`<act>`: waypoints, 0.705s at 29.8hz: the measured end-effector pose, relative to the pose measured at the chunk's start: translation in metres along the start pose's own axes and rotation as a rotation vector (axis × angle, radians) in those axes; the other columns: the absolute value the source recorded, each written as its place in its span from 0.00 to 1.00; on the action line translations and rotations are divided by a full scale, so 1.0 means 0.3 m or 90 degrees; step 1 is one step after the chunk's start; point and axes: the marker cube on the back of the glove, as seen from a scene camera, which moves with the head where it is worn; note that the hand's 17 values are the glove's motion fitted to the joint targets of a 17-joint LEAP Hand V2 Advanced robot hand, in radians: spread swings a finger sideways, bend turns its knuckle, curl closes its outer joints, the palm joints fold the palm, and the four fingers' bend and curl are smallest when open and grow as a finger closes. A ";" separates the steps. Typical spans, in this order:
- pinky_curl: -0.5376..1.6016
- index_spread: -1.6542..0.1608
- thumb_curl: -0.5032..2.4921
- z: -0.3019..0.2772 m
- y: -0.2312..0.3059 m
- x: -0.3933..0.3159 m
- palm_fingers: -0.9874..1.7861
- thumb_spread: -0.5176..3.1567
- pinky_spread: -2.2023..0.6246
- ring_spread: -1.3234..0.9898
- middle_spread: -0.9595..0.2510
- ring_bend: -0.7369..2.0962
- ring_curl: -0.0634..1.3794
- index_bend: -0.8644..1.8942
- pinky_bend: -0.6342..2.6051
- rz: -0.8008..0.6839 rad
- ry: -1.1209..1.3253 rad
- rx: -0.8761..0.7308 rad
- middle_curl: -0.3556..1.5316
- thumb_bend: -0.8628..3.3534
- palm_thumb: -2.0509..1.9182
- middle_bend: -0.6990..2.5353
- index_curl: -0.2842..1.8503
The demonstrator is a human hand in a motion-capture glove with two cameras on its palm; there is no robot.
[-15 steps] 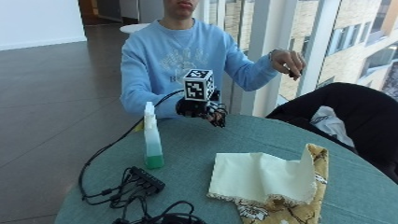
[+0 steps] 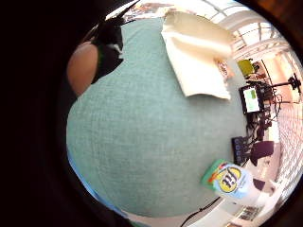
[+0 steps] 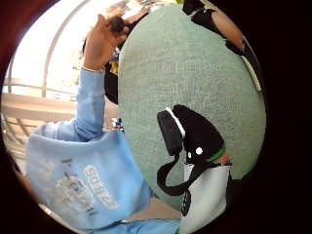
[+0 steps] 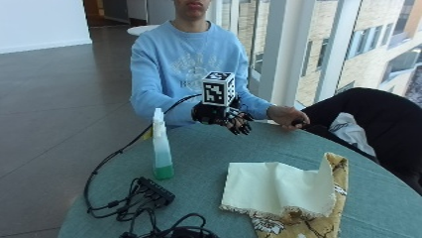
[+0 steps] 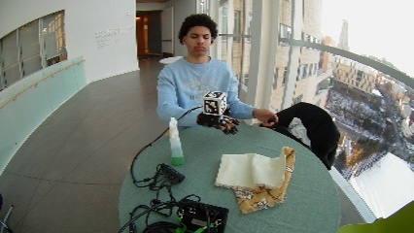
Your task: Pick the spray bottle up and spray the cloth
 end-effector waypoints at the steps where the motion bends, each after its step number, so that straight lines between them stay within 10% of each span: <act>1: 0.36 0.72 0.23 0.000 -0.003 0.002 0.61 0.41 0.82 0.54 0.71 0.39 0.23 0.34 0.28 0.002 0.003 -0.003 0.33 0.27 0.65 0.31 0.23; 21: 0.39 0.68 0.24 -0.026 0.131 0.024 0.57 0.45 0.84 0.55 0.71 0.39 0.24 0.36 0.29 0.054 0.003 0.015 0.36 0.24 0.65 0.30 0.23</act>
